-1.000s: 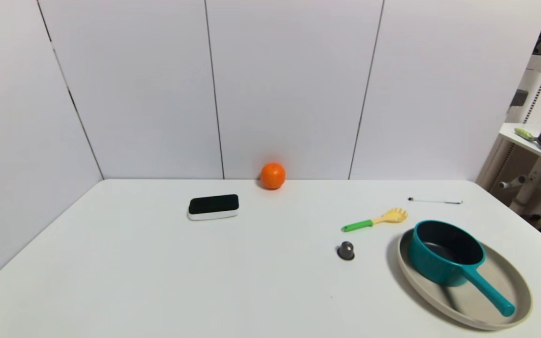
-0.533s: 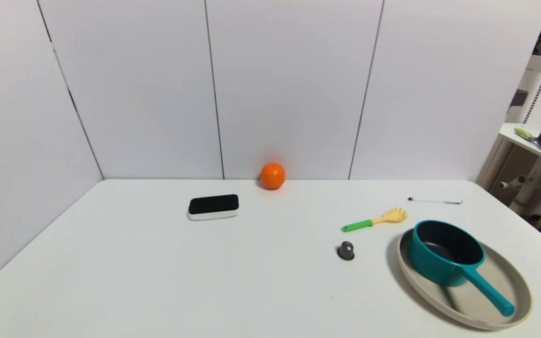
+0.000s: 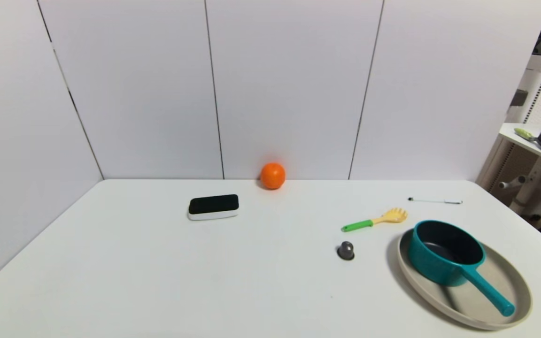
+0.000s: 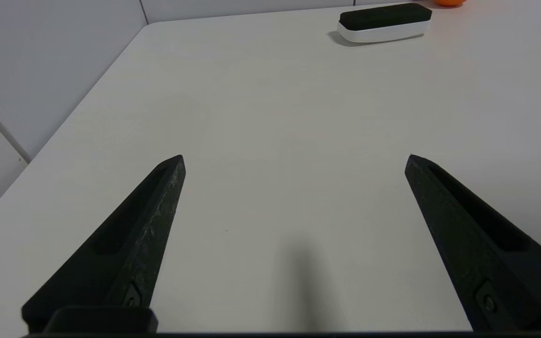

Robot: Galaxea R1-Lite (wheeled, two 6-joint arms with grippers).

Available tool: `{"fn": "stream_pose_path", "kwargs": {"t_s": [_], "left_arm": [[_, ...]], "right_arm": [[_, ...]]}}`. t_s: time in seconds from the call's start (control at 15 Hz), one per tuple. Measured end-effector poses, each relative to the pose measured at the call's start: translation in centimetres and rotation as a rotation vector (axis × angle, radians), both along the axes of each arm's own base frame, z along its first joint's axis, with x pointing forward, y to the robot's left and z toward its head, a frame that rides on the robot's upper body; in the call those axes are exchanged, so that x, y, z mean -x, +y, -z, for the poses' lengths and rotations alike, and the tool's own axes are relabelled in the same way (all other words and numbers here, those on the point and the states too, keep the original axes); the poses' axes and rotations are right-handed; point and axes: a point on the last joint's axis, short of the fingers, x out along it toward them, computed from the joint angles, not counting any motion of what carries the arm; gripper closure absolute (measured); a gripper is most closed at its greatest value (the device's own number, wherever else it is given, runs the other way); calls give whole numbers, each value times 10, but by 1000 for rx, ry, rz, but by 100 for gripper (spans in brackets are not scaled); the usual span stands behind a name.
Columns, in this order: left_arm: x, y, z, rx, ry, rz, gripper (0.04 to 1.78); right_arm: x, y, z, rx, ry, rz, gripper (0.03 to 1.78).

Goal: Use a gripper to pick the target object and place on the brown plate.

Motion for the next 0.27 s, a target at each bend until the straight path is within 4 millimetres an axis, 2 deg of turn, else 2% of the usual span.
{"fn": "stream_pose_path", "kwargs": {"t_s": [0.27], "left_arm": [[0, 0, 0, 0, 0, 0, 13]], "right_arm": [[0, 0, 0, -6, 0, 0, 12]]}}
